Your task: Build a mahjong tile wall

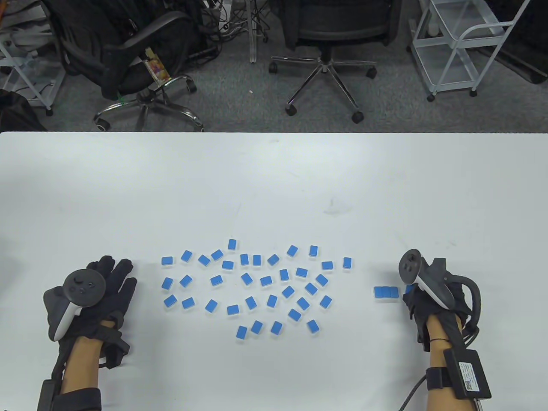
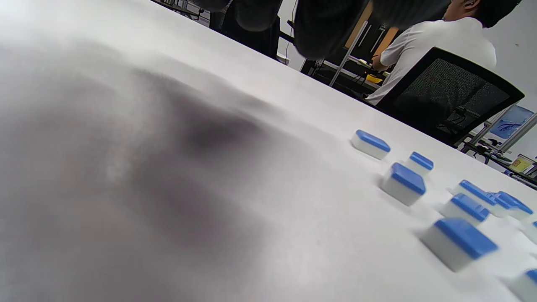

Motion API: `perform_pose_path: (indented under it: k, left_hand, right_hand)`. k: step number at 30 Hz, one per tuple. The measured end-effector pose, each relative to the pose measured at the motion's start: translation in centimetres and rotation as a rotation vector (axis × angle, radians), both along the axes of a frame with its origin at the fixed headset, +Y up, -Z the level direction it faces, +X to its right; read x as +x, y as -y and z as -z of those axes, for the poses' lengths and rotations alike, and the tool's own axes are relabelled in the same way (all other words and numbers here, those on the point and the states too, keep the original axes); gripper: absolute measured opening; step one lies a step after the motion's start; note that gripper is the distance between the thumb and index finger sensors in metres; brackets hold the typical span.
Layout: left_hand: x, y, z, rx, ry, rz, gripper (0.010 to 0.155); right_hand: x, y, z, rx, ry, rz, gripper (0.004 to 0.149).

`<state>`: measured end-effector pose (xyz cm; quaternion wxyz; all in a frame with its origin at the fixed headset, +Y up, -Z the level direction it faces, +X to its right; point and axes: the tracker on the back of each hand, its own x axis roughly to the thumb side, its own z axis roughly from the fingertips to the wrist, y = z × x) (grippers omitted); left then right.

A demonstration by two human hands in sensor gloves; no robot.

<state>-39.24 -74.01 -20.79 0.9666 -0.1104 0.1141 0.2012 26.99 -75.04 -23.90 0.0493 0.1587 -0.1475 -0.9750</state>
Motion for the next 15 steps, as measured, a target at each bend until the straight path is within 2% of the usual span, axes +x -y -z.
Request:
perform_pose_path:
  k: [15]
  left_hand:
    - [0.02, 0.01, 0.05, -0.006, 0.000, -0.002, 0.064]
  right_hand:
    - [-0.40, -0.14, 0.00, -0.009, -0.038, 0.065, 0.053]
